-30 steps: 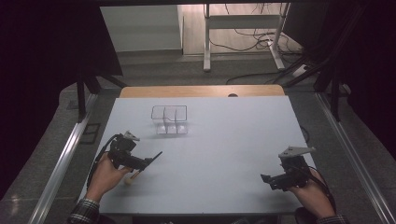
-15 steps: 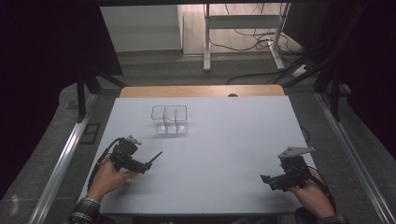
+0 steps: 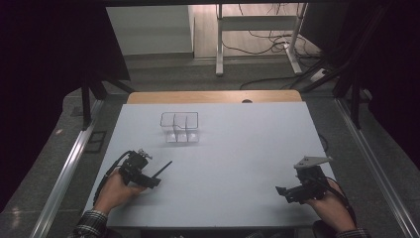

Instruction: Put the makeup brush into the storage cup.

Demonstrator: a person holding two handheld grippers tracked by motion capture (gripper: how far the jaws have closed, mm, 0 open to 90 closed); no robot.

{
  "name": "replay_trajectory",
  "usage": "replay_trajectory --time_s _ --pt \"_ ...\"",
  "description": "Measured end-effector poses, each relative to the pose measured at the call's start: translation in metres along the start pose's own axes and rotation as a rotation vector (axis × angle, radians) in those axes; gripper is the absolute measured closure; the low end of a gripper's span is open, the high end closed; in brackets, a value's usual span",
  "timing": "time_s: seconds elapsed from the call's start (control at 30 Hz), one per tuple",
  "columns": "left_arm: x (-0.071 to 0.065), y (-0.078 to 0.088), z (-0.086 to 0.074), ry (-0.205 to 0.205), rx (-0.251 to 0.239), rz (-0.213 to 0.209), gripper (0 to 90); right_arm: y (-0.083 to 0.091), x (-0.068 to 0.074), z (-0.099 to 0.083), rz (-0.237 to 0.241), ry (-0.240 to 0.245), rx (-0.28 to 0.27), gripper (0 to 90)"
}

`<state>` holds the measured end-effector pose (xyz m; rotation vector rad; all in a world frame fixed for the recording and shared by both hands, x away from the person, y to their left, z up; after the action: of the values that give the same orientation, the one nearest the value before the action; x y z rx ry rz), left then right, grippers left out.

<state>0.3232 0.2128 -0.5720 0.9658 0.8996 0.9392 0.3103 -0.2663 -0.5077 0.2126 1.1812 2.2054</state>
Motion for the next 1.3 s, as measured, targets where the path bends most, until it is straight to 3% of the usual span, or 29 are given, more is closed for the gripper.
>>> replay_trajectory --time_s 0.13,0.27,0.43,0.5,0.57,0.63,0.73,0.83,1.3 --pt "0.002 -0.002 -0.003 0.010 0.032 0.000 22.0 0.000 0.000 0.000 0.001 0.001 0.001 0.0" --pt "0.004 0.000 -0.004 -0.005 0.032 0.051 36.2 0.000 0.001 0.000 0.004 0.004 0.004 0.0" --pt "-0.001 0.004 -0.006 -0.037 0.050 0.040 65.2 -0.001 0.001 0.000 0.008 0.008 0.008 0.2" --pt "-0.003 0.004 -0.007 -0.047 0.063 0.028 82.4 -0.001 0.001 0.000 0.010 0.013 0.007 0.3" --pt "-0.005 0.003 -0.006 -0.044 0.063 0.033 83.1 -0.001 0.002 0.000 0.012 0.012 0.009 0.5" --pt "-0.005 0.004 -0.006 -0.074 0.068 0.048 83.2 -0.001 0.002 0.000 0.014 0.013 0.010 0.4" --pt "-0.005 0.004 -0.006 -0.073 0.070 0.045 83.3 -0.001 0.001 0.000 0.008 0.010 0.008 0.4" --pt "-0.007 0.007 -0.005 -0.062 0.050 0.015 83.2 -0.001 0.000 0.000 0.006 0.005 0.006 0.1" --pt "-0.021 0.019 -0.001 -0.128 0.012 -0.055 83.2 -0.002 0.002 0.000 0.002 0.027 0.012 0.0"
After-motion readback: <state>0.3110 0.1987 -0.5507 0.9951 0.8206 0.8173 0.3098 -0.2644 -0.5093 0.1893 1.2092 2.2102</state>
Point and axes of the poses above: each handheld gripper's, and its own axes: y roughly backward along the jaws, z roughly out of its top, x roughly to its left, the point moved 6 cm from there along -y, roughly forward along the jaws, and after that the axes turned 15 degrees about y, right-handed, at the moved point
